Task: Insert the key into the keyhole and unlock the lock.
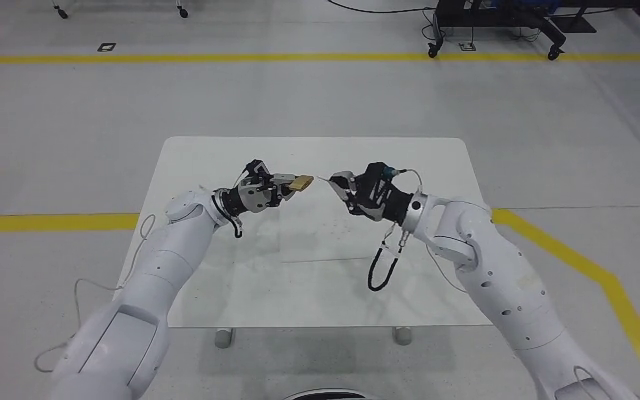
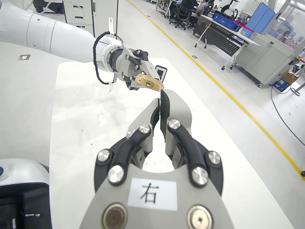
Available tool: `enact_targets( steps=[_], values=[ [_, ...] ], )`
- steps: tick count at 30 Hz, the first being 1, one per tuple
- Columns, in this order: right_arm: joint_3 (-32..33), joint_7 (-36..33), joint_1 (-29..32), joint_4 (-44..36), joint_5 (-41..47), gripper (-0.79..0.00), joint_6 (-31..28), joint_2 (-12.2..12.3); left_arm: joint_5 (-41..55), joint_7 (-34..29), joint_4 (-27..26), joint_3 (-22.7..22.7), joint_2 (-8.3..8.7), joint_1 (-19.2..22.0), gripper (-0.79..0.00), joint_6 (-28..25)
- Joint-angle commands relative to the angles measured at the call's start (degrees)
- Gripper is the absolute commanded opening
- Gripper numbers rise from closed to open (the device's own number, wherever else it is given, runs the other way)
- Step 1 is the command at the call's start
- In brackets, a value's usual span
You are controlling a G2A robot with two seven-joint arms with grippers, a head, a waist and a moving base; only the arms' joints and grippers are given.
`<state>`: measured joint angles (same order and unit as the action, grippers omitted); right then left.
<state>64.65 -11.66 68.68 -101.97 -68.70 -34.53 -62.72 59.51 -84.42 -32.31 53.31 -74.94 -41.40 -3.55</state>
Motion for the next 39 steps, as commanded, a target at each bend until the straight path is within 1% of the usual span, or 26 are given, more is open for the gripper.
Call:
enact_targets(
  steps=[1, 3, 5, 10, 12, 14, 15, 18, 21, 30, 39],
  values=[
    [0.69, 0.67, 0.27, -1.73, -2.88, -0.785, -1.39, 0.26, 0.0, 0.0, 0.0, 0.0, 0.0, 0.0, -0.785, 0.0],
    [2.02, 0.71, 0.34, -2.71, -6.15, -0.785, -3.17, 0.68, 0.0, 0.0, 0.0, 0.0, 0.0, 0.0, -0.785, 0.0],
    [2.99, 0.34, 0.81, -4.34, -9.14, -0.785, -4.19, 1.04, -1.44, 2.25, -1.55, 0.02, 0.2, -0.66, -0.785, 0.66],
    [4.01, -1.29, 0.89, -8.36, -18.47, -0.785, -8.16, 1.88, -2.37, 3.21, -4.05, 1.4, 0.95, -2.0, -0.785, 3.05],
    [3.58, -0.31, 0.56, -9.78, -20.81, -0.785, -10.89, 2.11, -3.12, 3.35, -4.7, 1.7, 1.16, -2.28, -0.785, 3.72],
    [3.49, 1.59, 0.08, -10.38, -22.46, -0.785, -12.42, 2.27, -3.47, 3.31, -5.31, 1.93, 1.28, -2.64, -0.785, 4.41],
    [3.5, 1.7, 0.02, -10.48, -23.66, -0.785, -12.57, 2.35, -3.89, 3.11, -5.58, 1.94, 1.34, -2.73, -0.785, 4.79],
    [2.31, -1.26, -0.22, -12.1, -28.12, -0.785, -13.2, 2.49, -4.41, 2.63, -6.07, 2.11, 1.42, -3.1, -0.785, 5.4],
    [0.8, -3.89, -0.74, -13.33, -30.69, -0.785, -13.66, 2.45, -4.94, 2.71, -6.43, 2.25, 1.43, -3.34, -0.785, 5.45],
    [-3.51, -8.92, -2.34, -13.95, -32.87, -0.785, -13.02, 1.82, -6.19, 2.56, -7.02, 2.94, 1.54, -3.9, -0.785, 5.36],
    [-7.27, -12.31, -3.83, -14.31, -35.23, -0.785, -11.92, 1.11, -7.58, 3.57, -7.92, 3.46, 1.6, -4.66, -0.785, 4.84]
  ],
)
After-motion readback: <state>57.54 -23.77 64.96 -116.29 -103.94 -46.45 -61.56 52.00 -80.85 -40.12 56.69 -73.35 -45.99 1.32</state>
